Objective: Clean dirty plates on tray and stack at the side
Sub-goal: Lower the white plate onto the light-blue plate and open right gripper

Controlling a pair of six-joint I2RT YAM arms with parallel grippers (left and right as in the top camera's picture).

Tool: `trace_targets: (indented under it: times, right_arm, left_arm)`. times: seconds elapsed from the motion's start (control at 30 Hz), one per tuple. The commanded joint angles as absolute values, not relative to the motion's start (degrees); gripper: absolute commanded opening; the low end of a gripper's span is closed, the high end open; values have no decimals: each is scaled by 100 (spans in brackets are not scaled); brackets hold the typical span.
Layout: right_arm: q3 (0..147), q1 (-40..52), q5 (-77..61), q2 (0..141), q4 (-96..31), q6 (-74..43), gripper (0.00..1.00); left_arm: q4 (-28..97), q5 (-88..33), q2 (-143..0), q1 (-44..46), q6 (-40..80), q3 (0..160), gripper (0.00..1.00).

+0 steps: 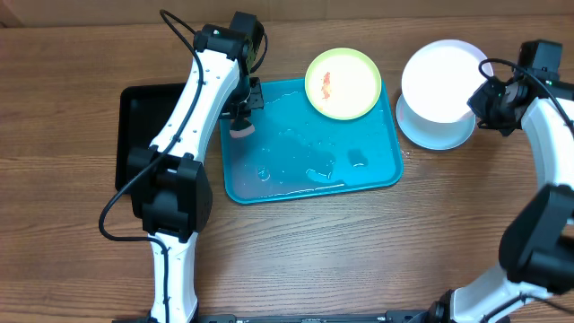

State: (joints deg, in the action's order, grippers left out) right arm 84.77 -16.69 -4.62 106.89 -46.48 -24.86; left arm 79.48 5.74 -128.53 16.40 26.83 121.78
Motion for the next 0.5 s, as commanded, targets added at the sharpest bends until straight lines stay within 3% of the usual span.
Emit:
trace_targets:
  times: [0.0, 0.33, 0.47]
  right_arm:
    - [8589, -1712, -753, 11065, -4519, -2353, 4]
    - [8591, -1710, -650, 11633, -4617, -2397, 4]
    - [8753, -1710, -655, 11616, -4884, -2397, 19]
  left_arm:
    - [7931, 523, -12890, 1653, 2615, 12261, 4]
    - [7942, 523, -12890, 1651, 2615, 12261, 4]
    - [7942, 523, -12890, 1651, 2615, 12261, 4]
